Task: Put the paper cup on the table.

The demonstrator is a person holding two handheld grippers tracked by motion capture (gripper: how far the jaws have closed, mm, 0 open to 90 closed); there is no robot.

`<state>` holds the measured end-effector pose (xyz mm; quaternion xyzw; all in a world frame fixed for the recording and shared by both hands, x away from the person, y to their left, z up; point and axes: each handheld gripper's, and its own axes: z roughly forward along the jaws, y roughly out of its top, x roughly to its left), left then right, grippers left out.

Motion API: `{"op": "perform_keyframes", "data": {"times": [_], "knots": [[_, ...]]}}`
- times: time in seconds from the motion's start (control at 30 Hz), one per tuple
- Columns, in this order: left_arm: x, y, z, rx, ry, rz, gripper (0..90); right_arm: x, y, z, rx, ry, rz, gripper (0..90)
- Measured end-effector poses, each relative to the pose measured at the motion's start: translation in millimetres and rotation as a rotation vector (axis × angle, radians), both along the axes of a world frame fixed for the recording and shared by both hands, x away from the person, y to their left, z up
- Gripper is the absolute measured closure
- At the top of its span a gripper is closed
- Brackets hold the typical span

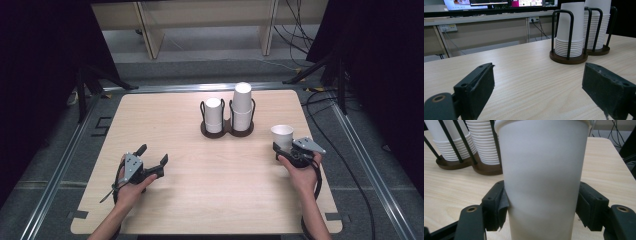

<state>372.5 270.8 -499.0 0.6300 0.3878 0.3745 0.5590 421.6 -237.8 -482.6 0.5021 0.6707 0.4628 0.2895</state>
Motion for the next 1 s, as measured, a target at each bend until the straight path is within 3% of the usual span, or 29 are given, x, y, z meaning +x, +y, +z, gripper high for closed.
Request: {"op": "perform_keyframes", "data": {"times": [0.03,0.17,0.27,0.3,0.33,0.37,0.5,0.53,0.57,0.6,0.63,0.67,0.73,0.8,0.83,0.87,0.9,1.0], "knots": [[1.9,-0.7,-0.9,-0.010,-0.019,-0.009,10.2,2.9,0.9,-0.2,-0.003,-0.012,-0.014,33.1],[2.0,-0.5,-0.8,-0.011,-0.016,-0.008,10.3,11.4,2.3,3.2,-0.010,0.004,-0.030,33.0],[1.9,-0.4,-0.8,-0.011,-0.017,-0.009,10.3,19.2,0.9,3.4,-0.048,0.003,-0.021,32.9],[1.8,-0.6,-0.8,-0.011,-0.018,-0.009,10.3,19.8,3.5,3.2,-0.018,0.024,-0.038,32.9],[1.8,-0.7,-0.8,-0.009,-0.018,-0.009,10.3,22.6,0.8,3.2,-0.057,0.008,-0.028,32.9],[1.8,-0.7,-0.8,-0.009,-0.018,-0.011,10.3,23.6,1.4,3.3,-0.038,0.018,-0.026,32.8],[1.7,-0.7,-0.8,-0.010,-0.018,-0.012,10.2,28.3,1.6,0.0,-0.073,0.012,-0.061,32.8],[1.8,-0.8,-0.8,-0.010,-0.018,-0.013,10.3,27.7,1.5,0.9,-0.068,0.036,-0.058,32.7],[1.7,-0.8,-0.8,-0.009,-0.018,-0.013,10.2,25.1,4.3,1.0,-0.032,0.056,-0.072,32.6],[1.7,-0.9,-0.8,-0.009,-0.018,-0.014,10.2,27.5,1.2,0.4,-0.068,0.022,-0.055,32.5],[1.7,-1.1,-0.8,-0.011,-0.017,-0.014,10.2,28.4,0.9,-1.0,-0.085,0.022,-0.058,32.5],[1.6,-1.2,-0.8,-0.010,-0.017,-0.014,10.2,26.0,4.3,-0.6,-0.037,0.064,-0.068,32.4],[1.4,-1.4,-0.8,-0.009,-0.017,-0.014,10.2,27.7,3.6,-2.5,-0.048,0.033,-0.069,32.4],[1.4,-1.5,-0.8,-0.009,-0.018,-0.013,10.2,28.9,0.8,-2.2,-0.077,0.045,-0.045,32.3],[1.4,-1.5,-0.8,-0.009,-0.017,-0.013,10.2,27.7,3.4,-2.0,-0.049,0.056,-0.057,32.2],[1.4,-1.6,-0.8,-0.010,-0.018,-0.013,10.2,27.6,3.7,-1.9,-0.056,0.057,-0.059,32.2],[1.4,-1.6,-0.8,-0.009,-0.018,-0.013,10.2,28.3,1.6,-1.3,-0.082,0.048,-0.047,32.1],[1.5,-1.6,-0.8,-0.008,-0.017,-0.013,10.2,29.0,2.2,-2.3,-0.077,0.033,-0.056,32.1]]}}
